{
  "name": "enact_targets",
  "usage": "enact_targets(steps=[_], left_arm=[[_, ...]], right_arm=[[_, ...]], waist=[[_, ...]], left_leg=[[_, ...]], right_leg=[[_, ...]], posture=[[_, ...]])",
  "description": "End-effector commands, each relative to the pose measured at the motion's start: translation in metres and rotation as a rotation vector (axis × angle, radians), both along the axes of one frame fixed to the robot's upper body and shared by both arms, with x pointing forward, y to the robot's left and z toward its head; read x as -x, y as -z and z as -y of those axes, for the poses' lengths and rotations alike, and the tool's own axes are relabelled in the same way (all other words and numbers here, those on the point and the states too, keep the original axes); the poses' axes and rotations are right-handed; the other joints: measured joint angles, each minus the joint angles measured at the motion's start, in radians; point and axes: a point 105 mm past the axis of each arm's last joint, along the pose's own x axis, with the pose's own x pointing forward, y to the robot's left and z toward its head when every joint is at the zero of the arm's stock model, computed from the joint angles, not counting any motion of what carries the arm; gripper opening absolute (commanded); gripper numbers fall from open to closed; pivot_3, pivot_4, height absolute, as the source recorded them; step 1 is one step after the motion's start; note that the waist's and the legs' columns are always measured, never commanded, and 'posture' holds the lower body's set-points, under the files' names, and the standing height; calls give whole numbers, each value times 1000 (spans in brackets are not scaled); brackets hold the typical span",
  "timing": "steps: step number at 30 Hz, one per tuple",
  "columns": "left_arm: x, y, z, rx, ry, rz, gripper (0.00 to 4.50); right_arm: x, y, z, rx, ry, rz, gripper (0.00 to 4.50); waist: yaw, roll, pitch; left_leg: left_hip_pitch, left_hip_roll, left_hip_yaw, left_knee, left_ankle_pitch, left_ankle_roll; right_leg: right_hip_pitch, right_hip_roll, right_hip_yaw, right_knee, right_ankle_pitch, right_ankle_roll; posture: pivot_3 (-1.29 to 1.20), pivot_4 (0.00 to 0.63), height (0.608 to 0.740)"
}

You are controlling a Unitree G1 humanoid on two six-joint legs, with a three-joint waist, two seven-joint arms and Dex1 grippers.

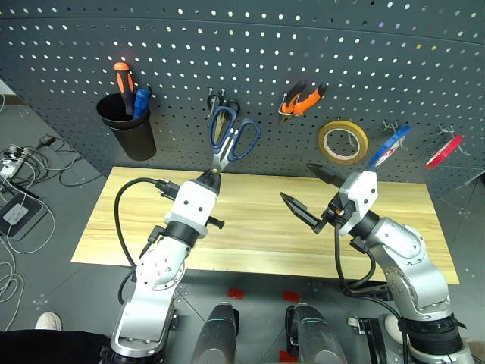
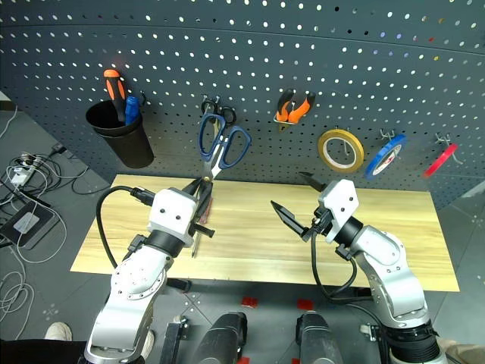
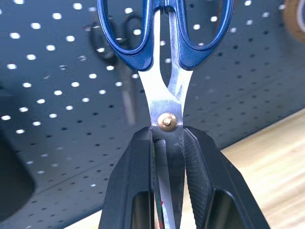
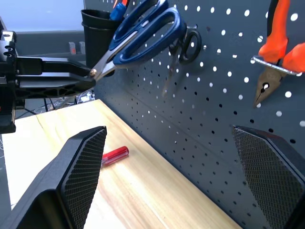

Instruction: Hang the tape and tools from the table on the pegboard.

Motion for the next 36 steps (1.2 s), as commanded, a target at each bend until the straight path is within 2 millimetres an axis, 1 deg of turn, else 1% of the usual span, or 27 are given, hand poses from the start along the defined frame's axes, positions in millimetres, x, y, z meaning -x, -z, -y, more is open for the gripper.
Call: enact_targets(steps=[1,5,12,23,32,36], left_arm=[[11,-23,-4,22,-37,109,552],[11,-20,-7,31,-57,98,552],[5,-17,-7,31,-55,86,552],[-2,-13,-5,22,-57,62,552],[-8,-6,-14,18,-91,18,552],[-8,-4,-15,16,-94,8,552]], right_arm=[[6,-17,-2,-29,-20,65,4500],[2,-17,-2,-42,-12,55,4500],[-3,-17,-2,-38,-5,51,4500],[-4,-16,0,-35,6,49,4500],[-3,-16,0,-30,2,49,4500],[-3,-16,0,-31,-1,48,4500]], waist=[[1,0,0],[1,0,0],[5,0,0],[5,0,-1],[5,0,-13],[5,0,-16]], left_leg=[[0,0,0,0,0,0],[0,0,0,0,0,0],[0,0,0,1,0,0],[0,0,1,1,0,0],[0,0,1,1,0,0],[0,0,1,1,0,0]], right_leg=[[0,0,0,0,0,0],[0,0,0,1,0,0],[0,0,0,1,0,0],[0,0,0,1,0,0],[0,1,0,1,0,0],[0,1,0,1,0,0]], posture=[[164,194,740],[173,197,740],[176,199,740],[170,196,740],[168,194,740],[170,194,740]])
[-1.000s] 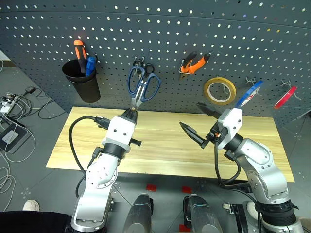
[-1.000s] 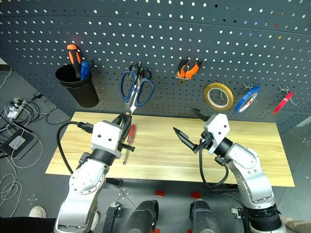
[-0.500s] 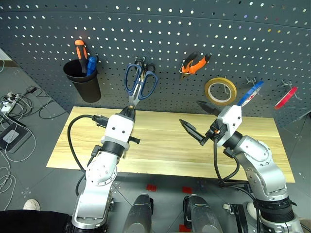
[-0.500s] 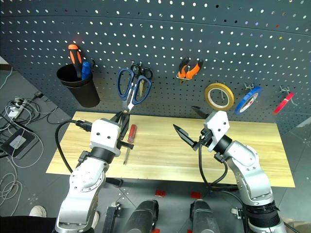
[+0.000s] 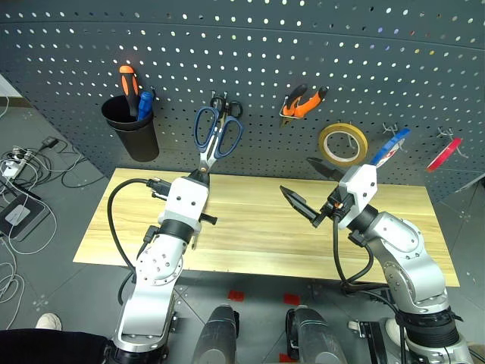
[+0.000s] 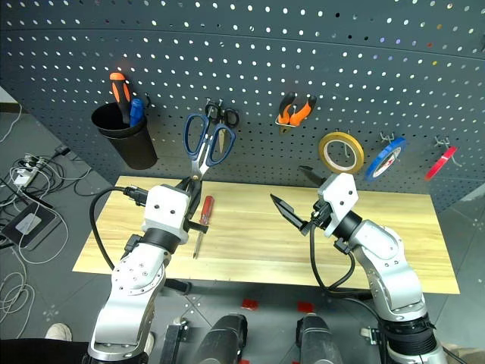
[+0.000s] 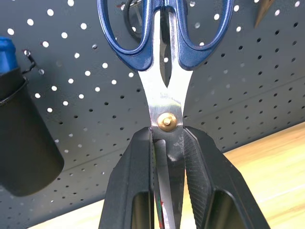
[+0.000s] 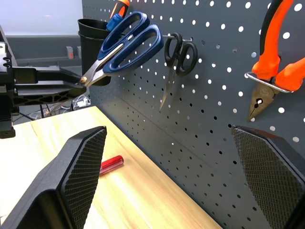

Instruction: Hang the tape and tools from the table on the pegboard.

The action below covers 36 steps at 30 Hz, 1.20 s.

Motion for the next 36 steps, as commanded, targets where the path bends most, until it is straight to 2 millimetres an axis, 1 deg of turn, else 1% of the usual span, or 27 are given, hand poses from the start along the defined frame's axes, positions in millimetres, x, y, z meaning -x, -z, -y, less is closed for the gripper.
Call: enact_targets(steps=[1,2,4,10,13,14,15,21,23,28,30,32,34,36], left_arm=[[2,-9,-1,-7,-6,35,552],[2,-9,-1,-6,-5,33,552],[2,-8,-1,-4,-3,29,1288],[3,-7,-1,0,-4,20,3028],[3,-7,-2,0,-7,20,4011],[3,-7,-2,-1,-8,20,4295],[3,-6,-2,-3,-9,17,4435],[5,0,-7,-7,-25,-5,4435],[6,4,-10,-5,-38,-23,4435],[3,30,-31,10,-141,-146,4435],[1,44,-40,29,-183,-212,4435],[0,52,-46,46,-211,-254,4435],[-7,67,-56,102,-255,-339,4435],[-13,76,-61,147,-272,-395,4435]], right_arm=[[4,-11,0,-22,-13,36,4500],[3,-11,0,-22,-13,35,4500],[4,-10,0,-22,-14,33,4500],[4,-10,0,-19,-17,31,4500],[4,-10,0,-19,-19,29,4500],[5,-10,0,-18,-20,27,4500],[5,-10,-1,-17,-22,26,4500],[7,-9,-1,-9,-31,18,4500],[9,-8,-2,-3,-40,14,4500],[12,4,-7,52,-93,-25,4500],[11,15,-13,91,-107,-61,4500],[10,19,-17,100,-112,-86,4500],[10,23,-26,108,-124,-101,4500],[12,24,-34,113,-139,-110,4500]], waist=[[0,0,-1],[0,0,-2],[0,0,-3],[0,0,-4],[0,0,-4],[0,0,-4],[0,0,-4],[0,0,-4],[0,0,-4],[-1,0,-4],[-2,0,-4],[-2,0,-2],[-2,0,3],[-2,0,10]], left_leg=[[0,0,0,0,0,0],[0,0,0,0,0,0],[0,0,0,0,0,0],[0,0,0,0,0,0],[0,0,0,0,0,0],[0,0,0,0,0,0],[0,0,0,0,0,0],[1,0,0,0,0,1],[1,0,0,0,0,1],[1,0,-1,0,-3,6],[2,1,-1,0,-4,7],[2,1,-2,0,-4,8],[2,1,-2,0,-5,8],[3,1,-2,1,-5,8]], right_leg=[[0,0,0,0,0,0],[0,0,0,0,0,0],[0,0,0,0,0,0],[0,0,0,0,0,0],[0,0,0,0,0,0],[0,0,0,0,0,0],[0,0,0,0,0,0],[0,0,0,0,0,0],[1,0,0,0,0,0],[1,1,1,0,0,0],[2,1,1,0,0,0],[2,1,1,0,0,0],[2,1,1,0,0,0],[3,1,1,1,0,0]], posture=[[172,194,740],[172,194,740],[173,194,740],[174,199,740],[173,203,740],[173,203,740],[172,208,740],[169,220,740],[166,236,740],[164,264,740],[163,288,740],[167,301,740],[167,332,740],[163,348,740]])
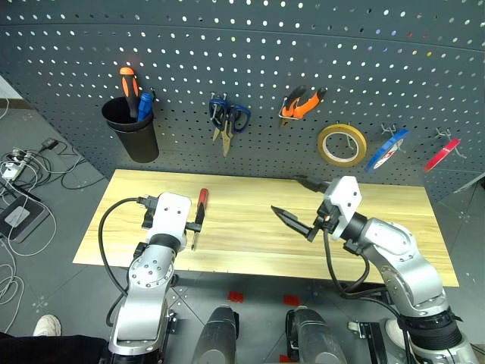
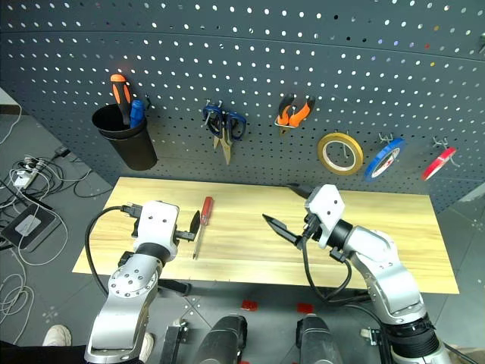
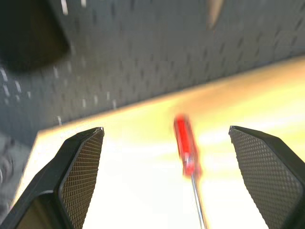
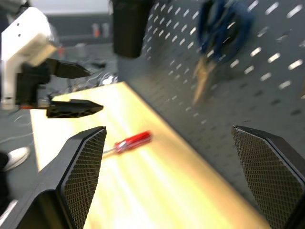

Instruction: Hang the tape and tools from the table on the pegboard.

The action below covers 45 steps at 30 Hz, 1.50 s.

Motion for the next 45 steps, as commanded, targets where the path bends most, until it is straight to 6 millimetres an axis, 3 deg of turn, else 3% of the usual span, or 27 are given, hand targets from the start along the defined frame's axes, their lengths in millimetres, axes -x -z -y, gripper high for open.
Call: enact_targets(steps=[1,11,17,32,43,45], left_arm=[[-11,5,-9,72,-42,-55,4435],[-52,10,-21,118,33,-145,4435],[-71,13,-26,99,49,-164,4435],[-89,14,-14,114,117,-205,4435],[-90,5,-14,98,107,-181,1014],[-90,3,-14,98,106,-178,891]], right_arm=[[6,-6,-15,5,-35,16,4500],[4,-4,-35,27,-68,-37,4500],[1,-6,-38,23,-53,-39,4500],[0,-3,-34,30,-23,-67,4500],[-2,-3,-32,29,-18,-62,4500],[-2,-3,-33,28,-19,-61,4500]], waist=[[0,0,9],[-9,1,72],[-11,0,108],[-11,0,155],[-11,0,155],[-11,0,155]], left_leg=[[0,0,0,0,0,0],[-1,1,-1,1,0,0],[-1,1,0,1,0,0],[-4,2,0,1,0,0],[-4,2,0,0,0,0],[-4,2,0,0,0,0]], right_leg=[[0,0,0,1,0,0],[-1,1,0,1,0,0],[-3,1,1,1,0,0],[-6,1,1,2,0,0],[-6,2,1,2,0,0],[-7,1,1,1,0,0]], posture=[[158,363,740],[115,431,740],[92,466,740],[83,485,740],[95,471,740],[98,466,740]])
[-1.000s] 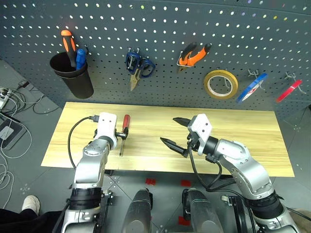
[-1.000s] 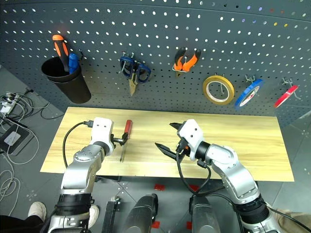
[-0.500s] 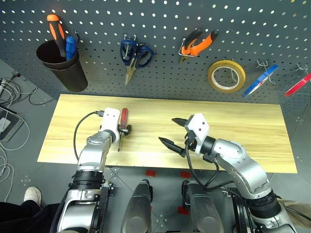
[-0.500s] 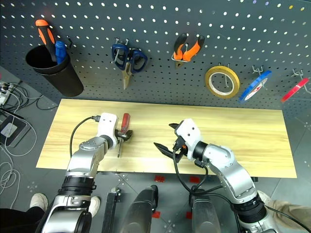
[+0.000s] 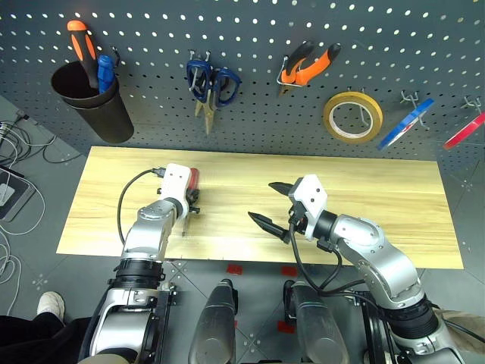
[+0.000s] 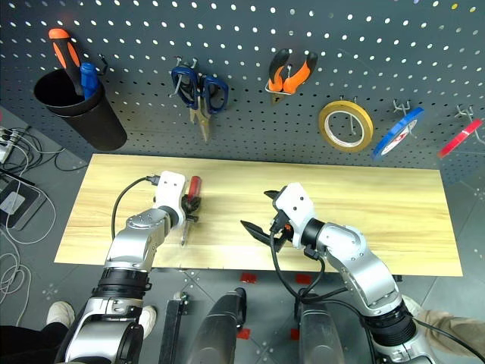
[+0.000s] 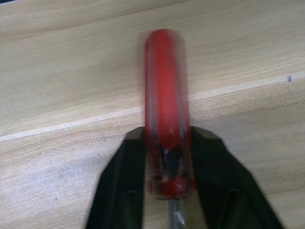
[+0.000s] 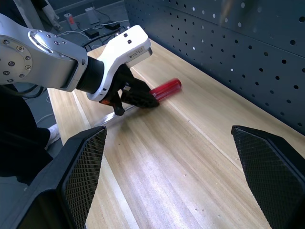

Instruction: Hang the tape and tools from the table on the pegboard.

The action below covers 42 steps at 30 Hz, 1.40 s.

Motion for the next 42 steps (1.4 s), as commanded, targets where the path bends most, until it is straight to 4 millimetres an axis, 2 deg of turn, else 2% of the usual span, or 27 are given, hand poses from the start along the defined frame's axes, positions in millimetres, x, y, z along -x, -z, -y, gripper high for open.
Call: enact_targets(steps=[1,9,17,21,28,29,31,33,37,42], left_arm=[[0,-12,-2,-22,-3,39,891],[15,-17,3,-127,65,90,891],[45,-43,23,-227,133,250,891],[59,-76,31,-271,86,402,891],[77,-112,32,-292,-4,558,891],[79,-122,32,-308,-13,600,891],[82,-155,35,-338,-36,733,891],[82,-175,34,-341,-73,809,891],[77,-197,30,-340,-118,873,891],[70,-232,23,-350,-164,977,891]], right_arm=[[3,-7,-1,-18,-12,37,4500],[4,-12,4,-37,-24,59,4500],[12,-23,15,-115,-58,50,4500],[11,-28,25,-139,-46,55,4500],[12,-49,28,-216,-24,75,4500],[12,-53,28,-229,-22,82,4500],[12,-67,27,-276,-17,116,4500],[11,-76,24,-308,-15,136,4500],[7,-84,19,-335,-12,156,4500],[3,-89,17,-353,-13,175,4500]], waist=[[0,0,0],[-1,-1,-1],[6,-2,-7],[10,-3,-21],[13,-5,-68],[14,-5,-76],[23,-5,-88],[33,-5,-95],[45,-7,-121],[58,-8,-131]], left_leg=[[0,0,0,0,0,0],[-12,1,-1,1,4,-7],[-14,0,-3,0,5,-9],[-15,-1,-4,0,6,-11],[-15,-1,-2,-1,7,-12],[-15,-1,-2,-1,7,-12],[-15,-1,-1,-1,7,-12],[-15,-1,-2,0,7,-13],[-15,-2,-1,-1,8,-13],[-14,-1,-2,0,8,-13]], right_leg=[[0,0,0,0,0,0],[-12,0,-1,1,0,0],[-12,-4,-4,-1,0,0],[-12,-4,-5,-1,1,0],[-12,-3,-7,-1,1,0],[-12,-3,-7,-1,1,0],[-11,-3,-7,-1,1,0],[-11,-2,-8,-1,1,-1],[-10,-2,-8,-2,2,-1],[-10,0,-8,-1,2,-1]], posture=[[98,458,740],[103,390,740],[142,314,740],[158,276,740],[189,234,740],[193,227,740],[206,215,740],[213,206,740],[221,192,740],[225,188,740]])
